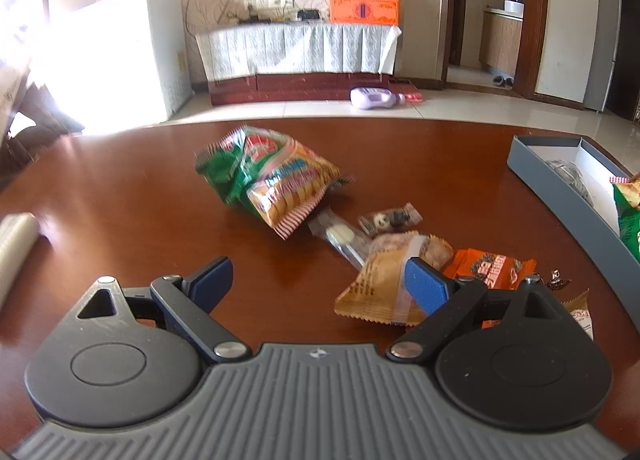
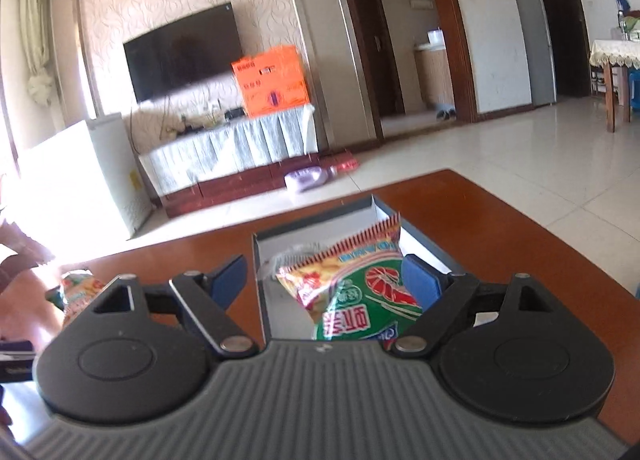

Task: Organize snacks
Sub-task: 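Grasp the tan pastry packet with the left tool while the right tool grasps another pastry packet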

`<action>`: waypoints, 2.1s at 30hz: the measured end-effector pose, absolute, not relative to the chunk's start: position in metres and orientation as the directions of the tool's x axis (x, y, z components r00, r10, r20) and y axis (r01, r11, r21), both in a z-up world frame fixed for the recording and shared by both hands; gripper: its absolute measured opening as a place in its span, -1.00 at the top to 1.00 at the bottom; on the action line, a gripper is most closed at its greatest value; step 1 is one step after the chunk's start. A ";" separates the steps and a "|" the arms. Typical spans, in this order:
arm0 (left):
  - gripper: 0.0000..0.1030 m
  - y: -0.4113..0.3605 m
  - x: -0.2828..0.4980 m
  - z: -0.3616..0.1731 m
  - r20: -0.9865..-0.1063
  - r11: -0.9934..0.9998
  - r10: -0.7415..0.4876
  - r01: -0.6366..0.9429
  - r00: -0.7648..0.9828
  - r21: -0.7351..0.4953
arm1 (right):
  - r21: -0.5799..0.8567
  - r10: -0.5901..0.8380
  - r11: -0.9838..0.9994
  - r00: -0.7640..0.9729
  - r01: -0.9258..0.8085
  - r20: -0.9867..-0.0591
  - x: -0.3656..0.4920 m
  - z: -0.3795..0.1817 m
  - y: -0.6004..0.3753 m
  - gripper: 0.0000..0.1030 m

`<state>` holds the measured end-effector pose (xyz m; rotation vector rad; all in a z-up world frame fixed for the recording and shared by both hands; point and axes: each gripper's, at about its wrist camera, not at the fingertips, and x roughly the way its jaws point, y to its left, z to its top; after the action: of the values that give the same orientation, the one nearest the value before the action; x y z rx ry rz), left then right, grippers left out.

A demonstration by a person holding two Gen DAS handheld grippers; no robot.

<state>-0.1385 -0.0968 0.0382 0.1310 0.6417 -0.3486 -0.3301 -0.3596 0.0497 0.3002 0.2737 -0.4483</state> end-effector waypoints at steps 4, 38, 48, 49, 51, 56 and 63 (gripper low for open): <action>-0.84 -0.101 -0.134 0.031 -0.612 0.922 -0.311 0.387 0.727 -0.008 | 0.208 -0.361 0.877 0.880 0.432 -0.307 -0.329 0.052 -0.352 -0.66; -0.04 -0.126 -0.107 0.009 -0.645 0.882 -0.379 0.470 0.664 -0.035 | -0.031 -0.145 0.987 0.786 0.159 -0.600 -0.289 0.010 -0.243 -0.63; -0.30 -0.126 -0.103 0.004 -0.642 0.881 -0.382 0.472 0.665 -0.036 | -0.036 -0.143 0.987 0.766 0.155 -0.627 -0.278 0.001 -0.241 -0.10; -0.21 -0.126 -0.103 0.004 -0.641 0.881 -0.385 0.472 0.664 -0.041 | -0.032 -0.135 0.988 0.768 0.149 -0.626 -0.278 0.002 -0.241 -0.10; -0.08 -0.123 -0.103 0.005 -0.639 0.879 -0.397 0.474 0.659 -0.058 | -0.035 -0.129 0.990 0.765 0.138 -0.631 -0.277 0.002 -0.240 -0.10; 0.09 -0.119 -0.101 0.007 -0.644 0.881 -0.409 0.463 0.646 -0.095 | -0.037 -0.115 0.992 0.775 0.118 -0.621 -0.279 0.008 -0.236 -0.10; 0.11 -0.121 -0.104 0.007 -0.642 0.884 -0.398 0.460 0.656 -0.078 | -0.013 -0.102 0.993 0.785 0.119 -0.611 -0.281 0.014 -0.241 -0.10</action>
<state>-0.1042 -0.1212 0.0067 0.0947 0.7036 -0.4868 -0.2813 -0.2408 0.0138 0.0265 0.6579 -0.1194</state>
